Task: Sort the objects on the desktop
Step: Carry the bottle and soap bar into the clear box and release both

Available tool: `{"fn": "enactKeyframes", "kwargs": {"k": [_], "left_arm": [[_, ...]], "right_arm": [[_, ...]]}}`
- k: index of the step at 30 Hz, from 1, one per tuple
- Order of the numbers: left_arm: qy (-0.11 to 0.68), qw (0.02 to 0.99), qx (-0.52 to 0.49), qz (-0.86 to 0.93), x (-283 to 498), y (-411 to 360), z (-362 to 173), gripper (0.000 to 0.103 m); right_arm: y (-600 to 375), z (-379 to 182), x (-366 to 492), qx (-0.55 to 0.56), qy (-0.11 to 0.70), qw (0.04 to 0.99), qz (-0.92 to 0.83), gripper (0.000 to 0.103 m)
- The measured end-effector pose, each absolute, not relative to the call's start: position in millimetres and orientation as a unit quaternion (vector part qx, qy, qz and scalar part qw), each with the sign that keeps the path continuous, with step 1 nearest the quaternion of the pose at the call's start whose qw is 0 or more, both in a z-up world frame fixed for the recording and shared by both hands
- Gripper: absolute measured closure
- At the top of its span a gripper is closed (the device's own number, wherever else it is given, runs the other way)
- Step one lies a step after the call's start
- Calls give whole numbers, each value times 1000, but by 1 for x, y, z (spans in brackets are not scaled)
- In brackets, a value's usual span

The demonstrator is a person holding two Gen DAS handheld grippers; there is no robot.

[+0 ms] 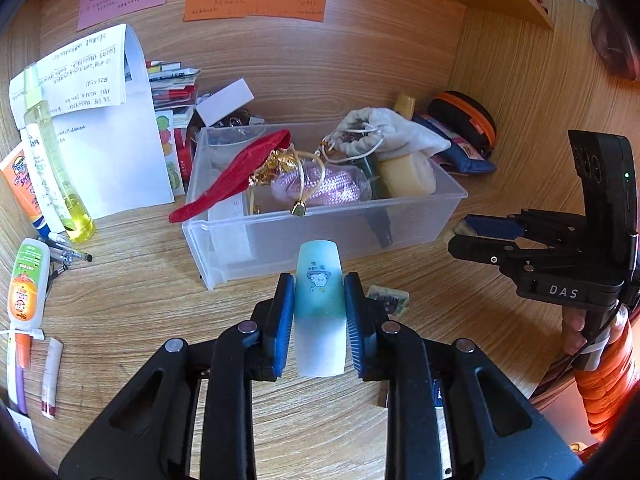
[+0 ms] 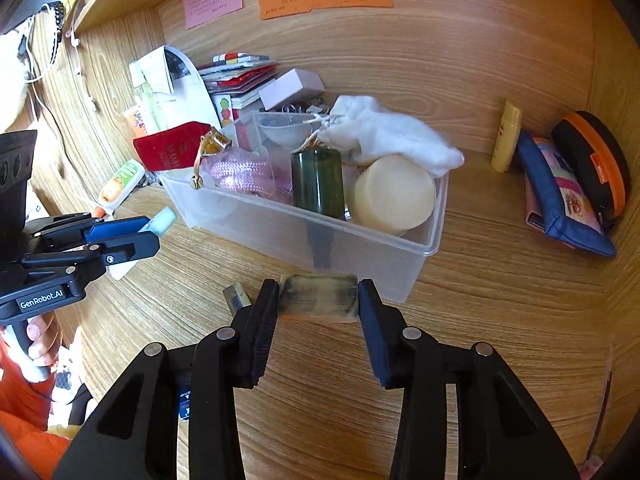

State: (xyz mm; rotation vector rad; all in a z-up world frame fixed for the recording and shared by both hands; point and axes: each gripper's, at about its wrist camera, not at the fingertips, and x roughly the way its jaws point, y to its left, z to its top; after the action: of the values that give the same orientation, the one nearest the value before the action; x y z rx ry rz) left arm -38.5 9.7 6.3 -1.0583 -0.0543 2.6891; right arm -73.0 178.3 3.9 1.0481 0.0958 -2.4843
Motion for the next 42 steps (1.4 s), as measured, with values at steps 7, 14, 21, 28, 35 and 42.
{"fn": "enactKeyframes", "kwargs": {"k": [7, 14, 21, 28, 35, 42], "left_arm": [[-23, 135, -340, 931, -45, 11, 29, 78], [-6, 139, -316, 938, -58, 23, 47, 78], [-5, 149, -312, 938, -79, 34, 54, 78], [-17, 152, -315, 937, -103, 35, 58, 78], [-22, 145, -327, 934, -127, 34, 53, 78], [-21, 132, -341, 931, -140, 28, 36, 78]], "right_arm": [[184, 22, -70, 354, 33, 219, -909, 66], [194, 25, -82, 350, 25, 202, -914, 66], [190, 28, -92, 343, 20, 208, -916, 66], [180, 29, -109, 345, 18, 218, -913, 66], [168, 28, -123, 348, 18, 231, -909, 66], [158, 23, -132, 355, 30, 234, -905, 66]]}}
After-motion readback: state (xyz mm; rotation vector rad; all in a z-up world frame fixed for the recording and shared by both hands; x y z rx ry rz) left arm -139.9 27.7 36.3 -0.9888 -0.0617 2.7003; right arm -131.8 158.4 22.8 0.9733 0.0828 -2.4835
